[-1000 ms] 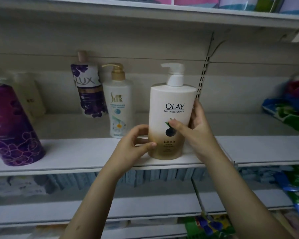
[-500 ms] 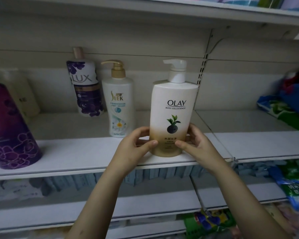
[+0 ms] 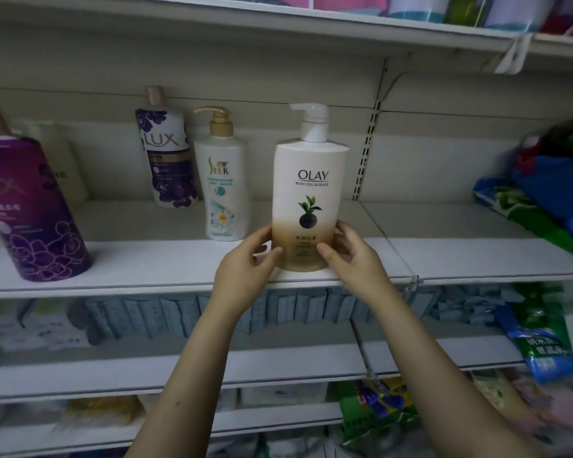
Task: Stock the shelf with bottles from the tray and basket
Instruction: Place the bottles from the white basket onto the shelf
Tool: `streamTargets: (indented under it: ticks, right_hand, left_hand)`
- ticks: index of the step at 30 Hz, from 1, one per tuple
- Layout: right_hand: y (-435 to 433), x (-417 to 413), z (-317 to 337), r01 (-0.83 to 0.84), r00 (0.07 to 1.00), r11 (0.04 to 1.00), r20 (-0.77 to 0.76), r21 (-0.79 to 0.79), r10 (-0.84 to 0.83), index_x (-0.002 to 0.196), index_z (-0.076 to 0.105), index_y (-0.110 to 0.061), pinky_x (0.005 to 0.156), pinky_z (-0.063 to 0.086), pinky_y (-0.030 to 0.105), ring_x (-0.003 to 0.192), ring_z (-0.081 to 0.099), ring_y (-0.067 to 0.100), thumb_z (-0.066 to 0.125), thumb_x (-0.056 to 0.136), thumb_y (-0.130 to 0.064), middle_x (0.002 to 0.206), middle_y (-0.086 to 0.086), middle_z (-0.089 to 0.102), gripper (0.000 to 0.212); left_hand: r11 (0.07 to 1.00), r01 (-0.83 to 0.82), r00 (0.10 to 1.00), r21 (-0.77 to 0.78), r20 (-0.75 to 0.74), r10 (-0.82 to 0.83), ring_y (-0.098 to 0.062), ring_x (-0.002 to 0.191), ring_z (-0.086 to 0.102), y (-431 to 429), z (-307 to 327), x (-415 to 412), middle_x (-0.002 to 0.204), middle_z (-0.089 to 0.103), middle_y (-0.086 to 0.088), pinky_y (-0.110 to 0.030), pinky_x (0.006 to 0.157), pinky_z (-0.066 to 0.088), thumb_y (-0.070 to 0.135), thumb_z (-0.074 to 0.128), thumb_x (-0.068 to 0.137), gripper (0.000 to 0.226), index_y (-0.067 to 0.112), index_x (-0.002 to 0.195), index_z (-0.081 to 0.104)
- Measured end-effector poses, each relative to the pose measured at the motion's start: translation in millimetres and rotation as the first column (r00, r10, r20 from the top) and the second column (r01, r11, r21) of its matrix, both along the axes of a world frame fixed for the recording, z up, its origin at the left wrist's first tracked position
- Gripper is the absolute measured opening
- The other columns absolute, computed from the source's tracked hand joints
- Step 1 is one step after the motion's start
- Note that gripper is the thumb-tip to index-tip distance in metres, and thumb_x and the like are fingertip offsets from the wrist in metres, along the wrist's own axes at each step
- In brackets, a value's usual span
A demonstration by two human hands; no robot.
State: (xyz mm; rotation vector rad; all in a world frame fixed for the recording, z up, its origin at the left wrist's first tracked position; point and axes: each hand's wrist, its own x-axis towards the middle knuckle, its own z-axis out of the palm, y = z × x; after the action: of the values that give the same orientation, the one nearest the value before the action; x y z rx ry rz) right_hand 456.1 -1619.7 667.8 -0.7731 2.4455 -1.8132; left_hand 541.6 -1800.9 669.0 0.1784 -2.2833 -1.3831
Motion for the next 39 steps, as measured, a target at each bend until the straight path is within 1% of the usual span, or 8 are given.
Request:
streamTargets:
  ticks: [4,13,20,23,27,32,35,39]
  right_hand:
    - [21.6,46.5,-9.7,0.016,0.999,0.995,0.045,-0.097,-0.011,0.146,0.034,-0.032,0.108,0.037,0.026,0.131,0.045,0.004,0.056,0.095,-0.033,0.142,-0.012,0.049,0.056]
    - [113.1,144.7,-21.5,0.006,0.996,0.992,0.095,-0.127,0.006,0.144,0.039,-0.034,0.104,0.033,0.014,0.134,0.04,-0.002,0.058,0.093,-0.03,0.142,-0.016,0.047,0.054]
    - [127.5,200.1,-56.0,0.0,0.983,0.991,0.181,-0.131,0.024,0.131,0.037,-0.051,0.1,0.039,0.017,0.131,0.044,0.002,0.059,0.095,-0.026,0.141,-0.013,0.049,0.049]
    - [116.4,218.7,-81.6,-0.025,0.968,0.992,0.245,-0.123,0.054,0.128,0.039,-0.052,0.091,0.041,0.008,0.129,0.047,0.005,0.06,0.094,-0.026,0.136,-0.011,0.053,0.048]
    - [87.0,244.5,-116.3,-0.088,0.931,0.99,0.346,-0.105,0.12,0.13,0.038,-0.044,0.085,0.042,0.004,0.126,0.049,0.005,0.059,0.094,-0.017,0.13,-0.008,0.054,0.05]
    - [24.4,280.5,-167.3,-0.188,0.846,0.98,0.497,-0.062,0.193,0.134,0.038,-0.041,0.091,0.039,0.01,0.13,0.048,0.009,0.059,0.095,-0.018,0.134,-0.002,0.052,0.05]
    - [-26.4,311.1,-191.2,-0.206,0.801,0.977,0.563,-0.057,0.202,0.14,0.038,-0.032,0.086,0.041,0.003,0.12,0.052,0.002,0.058,0.096,-0.016,0.128,-0.007,0.054,0.051]
    - [-91.5,361.4,-222.1,-0.195,0.743,0.98,0.648,-0.033,0.17,0.14,0.043,-0.03,0.083,0.045,0.004,0.115,0.056,-0.001,0.059,0.096,-0.022,0.125,-0.01,0.06,0.048]
  left_hand:
    - [0.959,-0.099,0.985,0.267,-0.11,0.133,-0.005,0.122,0.053,30.1,-10.1,47.7,0.131,0.059,0.013,-0.032,0.105,0.044,0.022,0.056,0.097,0.032,0.035,0.126,0.059]
    - [0.893,-0.09,0.987,0.442,-0.081,0.139,0.009,0.115,0.054,107.7,-33.9,148.0,0.125,0.061,0.02,-0.01,0.089,0.042,0.022,0.057,0.096,0.03,0.038,0.122,0.06]
    - [0.871,-0.134,0.987,0.472,-0.016,0.161,0.012,0.11,0.054,115.9,-61.8,204.6,0.125,0.061,0.019,-0.007,0.082,0.041,0.018,0.056,0.097,0.034,0.033,0.128,0.056]
    - [0.875,-0.171,0.985,0.453,0.044,0.169,0.005,0.115,0.055,98.3,-86.9,229.5,0.128,0.062,0.012,-0.01,0.087,0.043,0.015,0.057,0.096,0.036,0.028,0.129,0.057]
    - [0.849,-0.292,0.956,0.441,0.162,0.244,-0.011,0.115,0.058,60.4,-124.4,275.3,0.128,0.062,0.001,-0.005,0.077,0.046,0.008,0.057,0.095,0.037,0.017,0.131,0.057]
    - [0.75,-0.473,0.879,0.462,0.305,0.367,0.003,0.104,0.058,-1.7,-164.7,342.5,0.124,0.062,0.003,-0.009,0.078,0.047,0.013,0.058,0.095,0.033,0.022,0.128,0.057]
    - [0.696,-0.568,0.817,0.439,0.401,0.414,-0.009,0.115,0.058,-45.8,-184.5,383.7,0.126,0.063,0.004,-0.027,0.097,0.045,0.017,0.06,0.095,0.033,0.023,0.127,0.06]
    - [0.643,-0.642,0.751,0.417,0.509,0.421,-0.013,0.113,0.058,-109.2,-200.4,437.6,0.122,0.063,0.002,-0.023,0.093,0.041,0.014,0.062,0.094,0.031,0.022,0.124,0.06]
